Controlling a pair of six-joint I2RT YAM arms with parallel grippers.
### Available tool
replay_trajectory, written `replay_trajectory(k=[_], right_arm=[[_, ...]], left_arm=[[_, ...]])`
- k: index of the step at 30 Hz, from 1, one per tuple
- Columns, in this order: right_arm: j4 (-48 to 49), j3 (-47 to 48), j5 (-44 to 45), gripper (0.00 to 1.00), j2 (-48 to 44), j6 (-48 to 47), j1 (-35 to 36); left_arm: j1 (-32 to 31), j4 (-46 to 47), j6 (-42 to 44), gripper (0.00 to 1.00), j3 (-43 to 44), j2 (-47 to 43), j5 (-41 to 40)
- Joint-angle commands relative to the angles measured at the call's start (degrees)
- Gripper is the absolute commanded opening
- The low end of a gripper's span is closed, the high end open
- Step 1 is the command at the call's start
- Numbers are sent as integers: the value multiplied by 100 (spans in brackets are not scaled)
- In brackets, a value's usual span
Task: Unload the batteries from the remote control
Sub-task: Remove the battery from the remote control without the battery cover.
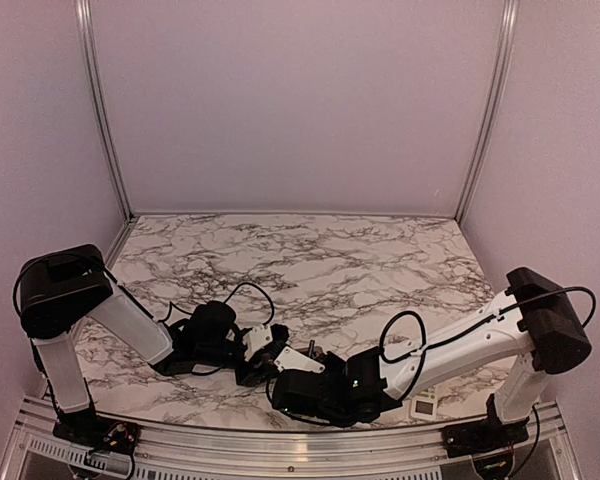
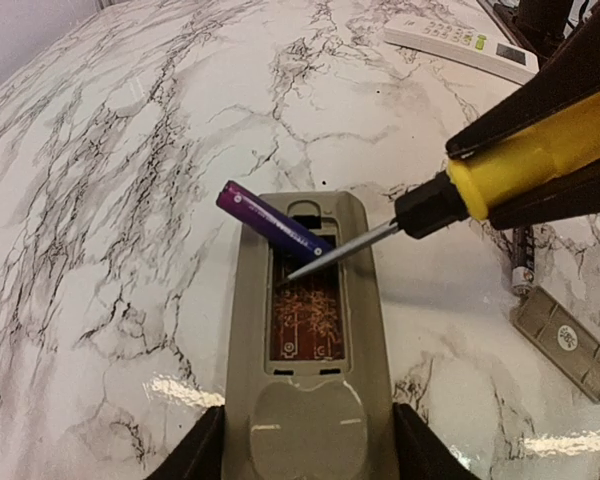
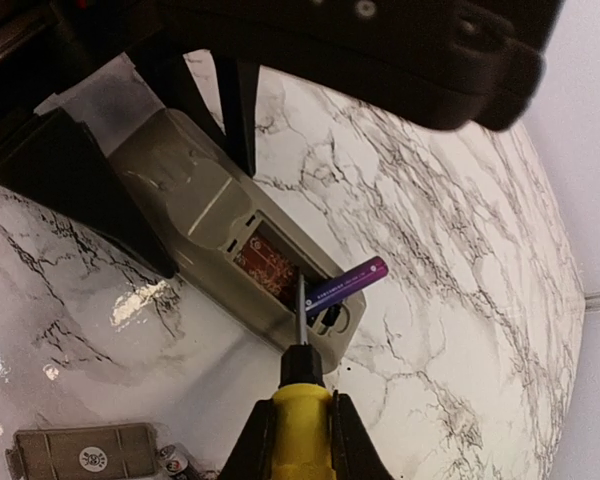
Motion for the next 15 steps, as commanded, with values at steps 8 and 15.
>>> replay_trajectory(k=[8, 15], right_arm=[[-294, -142, -165, 0, 139, 246, -82], [-472, -142, -127, 0, 19, 369, -76]], left_arm=[[29, 236, 55, 0, 13, -65, -34], [28, 227, 47, 0, 17, -71, -61]])
